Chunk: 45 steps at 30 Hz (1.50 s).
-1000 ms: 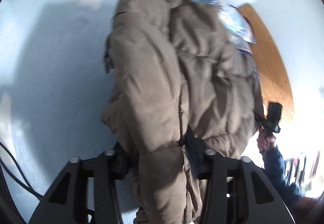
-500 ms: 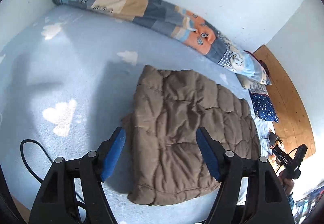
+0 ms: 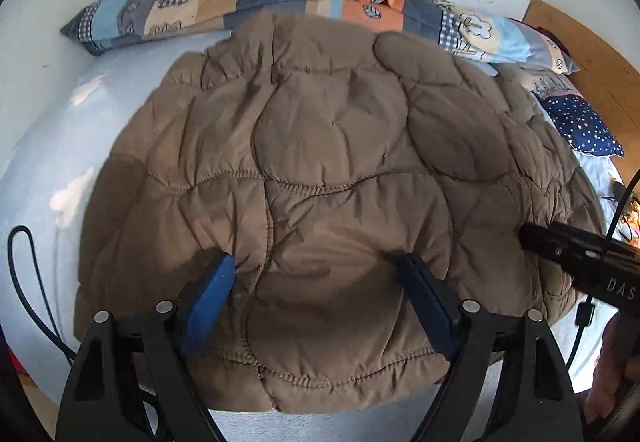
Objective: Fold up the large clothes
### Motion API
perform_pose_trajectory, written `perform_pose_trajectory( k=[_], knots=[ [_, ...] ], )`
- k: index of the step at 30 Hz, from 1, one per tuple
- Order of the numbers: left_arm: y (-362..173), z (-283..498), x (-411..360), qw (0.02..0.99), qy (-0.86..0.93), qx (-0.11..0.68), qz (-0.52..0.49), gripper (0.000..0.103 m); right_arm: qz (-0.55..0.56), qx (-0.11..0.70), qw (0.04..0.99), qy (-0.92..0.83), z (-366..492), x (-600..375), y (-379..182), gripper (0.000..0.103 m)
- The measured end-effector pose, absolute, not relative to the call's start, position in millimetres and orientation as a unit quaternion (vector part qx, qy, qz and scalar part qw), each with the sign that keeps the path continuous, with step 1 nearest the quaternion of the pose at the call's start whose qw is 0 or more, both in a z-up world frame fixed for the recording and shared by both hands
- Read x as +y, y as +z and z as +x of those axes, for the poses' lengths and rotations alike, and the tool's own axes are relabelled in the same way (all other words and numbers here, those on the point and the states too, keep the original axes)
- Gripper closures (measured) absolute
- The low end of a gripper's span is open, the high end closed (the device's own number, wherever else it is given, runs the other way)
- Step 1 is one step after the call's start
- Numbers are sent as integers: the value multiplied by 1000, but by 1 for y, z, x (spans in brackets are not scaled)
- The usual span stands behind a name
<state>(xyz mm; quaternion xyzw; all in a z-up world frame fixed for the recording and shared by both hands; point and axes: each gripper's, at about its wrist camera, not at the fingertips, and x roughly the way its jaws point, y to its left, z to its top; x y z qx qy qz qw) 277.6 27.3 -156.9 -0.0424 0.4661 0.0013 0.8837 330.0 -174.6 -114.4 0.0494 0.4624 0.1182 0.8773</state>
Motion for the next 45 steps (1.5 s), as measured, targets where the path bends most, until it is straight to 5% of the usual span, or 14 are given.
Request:
perform_pose_trajectory(
  k=[5, 21, 45],
  knots=[
    [-178, 292, 21, 883, 27, 468, -2, 1, 11, 500, 860, 104, 345, -162, -140, 31],
    [-108, 176, 27, 946, 63, 319, 7, 1, 37, 355, 930, 83, 225, -176, -88, 28],
    [-139, 178, 46, 930, 84, 358, -5, 1, 33, 385, 917, 93, 211, -162, -112, 24]
  ],
)
